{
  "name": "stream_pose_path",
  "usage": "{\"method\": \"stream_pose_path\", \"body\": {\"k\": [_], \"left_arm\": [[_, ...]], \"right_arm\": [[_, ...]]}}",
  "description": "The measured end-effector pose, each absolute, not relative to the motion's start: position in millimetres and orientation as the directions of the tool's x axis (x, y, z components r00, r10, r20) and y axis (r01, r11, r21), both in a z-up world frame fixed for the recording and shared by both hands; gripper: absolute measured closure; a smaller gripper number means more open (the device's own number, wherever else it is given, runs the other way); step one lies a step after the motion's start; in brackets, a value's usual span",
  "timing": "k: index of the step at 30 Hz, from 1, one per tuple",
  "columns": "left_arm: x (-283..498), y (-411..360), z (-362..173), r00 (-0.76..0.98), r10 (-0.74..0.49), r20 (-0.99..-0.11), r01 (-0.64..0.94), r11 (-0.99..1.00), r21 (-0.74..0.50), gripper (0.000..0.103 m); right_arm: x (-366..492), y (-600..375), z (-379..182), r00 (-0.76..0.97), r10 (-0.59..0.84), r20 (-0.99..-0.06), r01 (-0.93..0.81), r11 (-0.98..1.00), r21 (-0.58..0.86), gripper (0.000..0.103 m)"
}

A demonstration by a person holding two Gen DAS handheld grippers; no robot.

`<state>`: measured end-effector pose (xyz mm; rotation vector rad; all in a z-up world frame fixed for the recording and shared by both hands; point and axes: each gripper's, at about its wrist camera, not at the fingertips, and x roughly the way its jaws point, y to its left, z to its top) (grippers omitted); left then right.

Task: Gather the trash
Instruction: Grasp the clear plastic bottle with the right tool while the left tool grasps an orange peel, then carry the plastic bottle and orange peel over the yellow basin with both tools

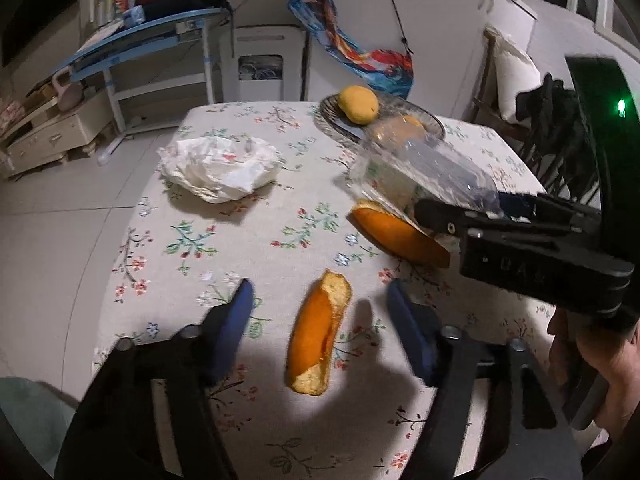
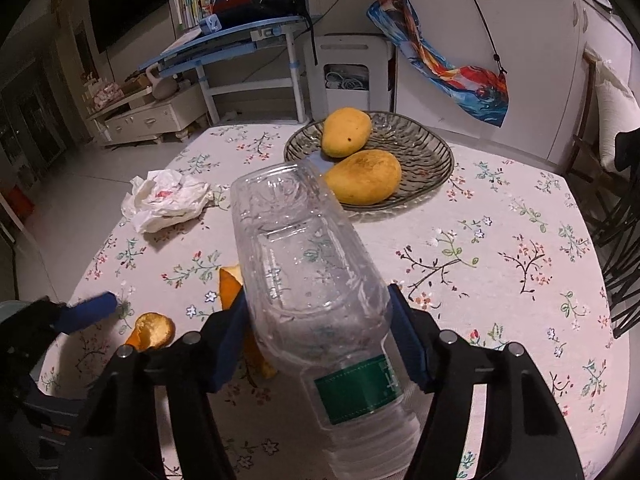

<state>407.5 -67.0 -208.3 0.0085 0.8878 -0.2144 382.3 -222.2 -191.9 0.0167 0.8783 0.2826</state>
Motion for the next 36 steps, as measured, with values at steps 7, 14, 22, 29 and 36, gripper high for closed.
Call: {"method": "stream_pose_path", "body": {"k": [7, 14, 22, 29, 36], "left_arm": [[406, -76, -213, 0.568, -0.218, -0.793, 0.242, 0.966, -0.092, 0.084], [395, -55, -207, 0.562, -0.282, -0.777, 0.198, 0.959, -0.204, 0.086], [360, -37, -185, 0.609, -0.303, -0.733, 0.185, 0.953, -0.241, 0.086], [330, -24, -164, 0.657, -0.304, -0.69, 0.167, 0.951, -0.261, 0.086], [300, -24, -156, 0.687, -0.276, -0.673, 0.164, 0.96, -0.226, 0.086]], "right_arm": [[380, -235, -186, 0.596, 0.293, -0.748, -0.215, 0.955, 0.203, 0.04], [358, -246, -175, 0.6, 0.309, -0.737, -0.192, 0.951, 0.243, 0.041], [321, -261, -155, 0.634, 0.333, -0.698, -0.159, 0.94, 0.303, 0.041], [274, -271, -134, 0.682, 0.383, -0.623, -0.145, 0.906, 0.398, 0.041], [245, -273, -132, 0.692, 0.425, -0.584, -0.152, 0.876, 0.458, 0.041]]}}
